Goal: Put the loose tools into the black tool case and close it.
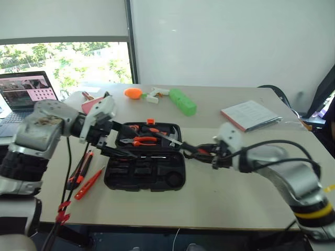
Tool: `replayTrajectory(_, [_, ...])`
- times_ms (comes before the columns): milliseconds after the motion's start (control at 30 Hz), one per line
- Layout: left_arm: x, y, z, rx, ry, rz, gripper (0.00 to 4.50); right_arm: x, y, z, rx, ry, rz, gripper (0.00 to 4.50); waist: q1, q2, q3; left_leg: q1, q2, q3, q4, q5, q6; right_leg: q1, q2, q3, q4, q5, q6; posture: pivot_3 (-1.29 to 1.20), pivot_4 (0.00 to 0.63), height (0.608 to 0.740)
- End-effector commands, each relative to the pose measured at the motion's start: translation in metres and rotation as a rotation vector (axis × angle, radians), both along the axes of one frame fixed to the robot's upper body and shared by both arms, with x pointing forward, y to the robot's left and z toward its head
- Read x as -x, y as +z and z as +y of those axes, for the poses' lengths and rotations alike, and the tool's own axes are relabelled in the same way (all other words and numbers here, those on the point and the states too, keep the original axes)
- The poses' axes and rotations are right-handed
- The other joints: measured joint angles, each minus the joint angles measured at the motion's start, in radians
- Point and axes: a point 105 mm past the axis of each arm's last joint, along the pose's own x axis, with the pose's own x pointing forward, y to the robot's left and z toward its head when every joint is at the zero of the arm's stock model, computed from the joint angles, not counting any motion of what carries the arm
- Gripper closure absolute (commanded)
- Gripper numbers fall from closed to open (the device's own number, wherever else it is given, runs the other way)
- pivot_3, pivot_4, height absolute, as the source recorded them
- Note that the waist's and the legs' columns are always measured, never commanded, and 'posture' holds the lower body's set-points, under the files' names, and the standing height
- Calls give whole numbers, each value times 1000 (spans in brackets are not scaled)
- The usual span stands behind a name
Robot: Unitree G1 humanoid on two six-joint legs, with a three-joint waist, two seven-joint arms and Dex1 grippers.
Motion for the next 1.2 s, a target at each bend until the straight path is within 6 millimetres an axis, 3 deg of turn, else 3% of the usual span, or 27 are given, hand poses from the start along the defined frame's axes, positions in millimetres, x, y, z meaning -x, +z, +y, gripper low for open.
replayTrajectory(33, [8, 17, 18, -9, 53, -63, 0, -2, 3, 25, 82, 166, -50, 3448, 3, 0, 1, 0, 0, 0, 0, 0, 0, 0, 0, 0, 0, 0, 0, 0, 150, 738])
replayTrajectory(167, [21, 16, 31, -26, 101, -50, 0, -17, -15, 37, 155, 197, -48, 3448, 10, -1, 2, -1, -1, 0, 0, 0, 0, -1, -2, -2, 0, 0, 1, 0, 150, 738])
replayTrajectory(367, [25, 15, 45, -28, 176, -53, 0, -33, -32, 34, 205, 177, -35, 3448, 28, -1, 3, -5, -4, 0, 1, 0, -1, -4, -6, -3, 1, 0, 3, 0, 150, 738])
replayTrajectory(733, [26, 12, 39, -16, 162, -51, 0, -39, -43, 38, 195, 165, -3, 3448, 27, -1, 3, -6, -3, 1, 1, 1, -2, -8, -5, -3, 5, 1, 1, 0, 150, 738])
replayTrajectory(800, [25, 12, 38, -14, 160, -53, 0, -39, -43, 38, 196, 167, -2, 2439, 26, -1, 3, -6, -3, 1, 2, 1, -2, -8, -5, -3, 7, 1, 1, 0, 150, 738])
replayTrajectory(867, [25, 12, 37, -12, 158, -53, 0, -38, -41, 38, 187, 169, -2, 1887, 26, -1, 3, -6, -3, 1, 2, 2, -3, -9, -5, -3, 8, 1, 1, 0, 150, 738])
replayTrajectory(1033, [24, 12, 37, -10, 154, -52, 0, -36, -12, 43, 116, 175, -38, 134, 26, -1, 3, -6, -3, 1, 2, 2, -3, -10, -5, -3, 9, 0, 0, 0, 150, 738])
replayTrajectory(1200, [22, 12, 36, -5, 151, -52, 0, -28, 0, 50, 54, 189, -15, 26, 26, -1, 3, -7, -3, 1, 1, 2, -3, -10, -5, -2, 9, 0, 0, 0, 150, 738])
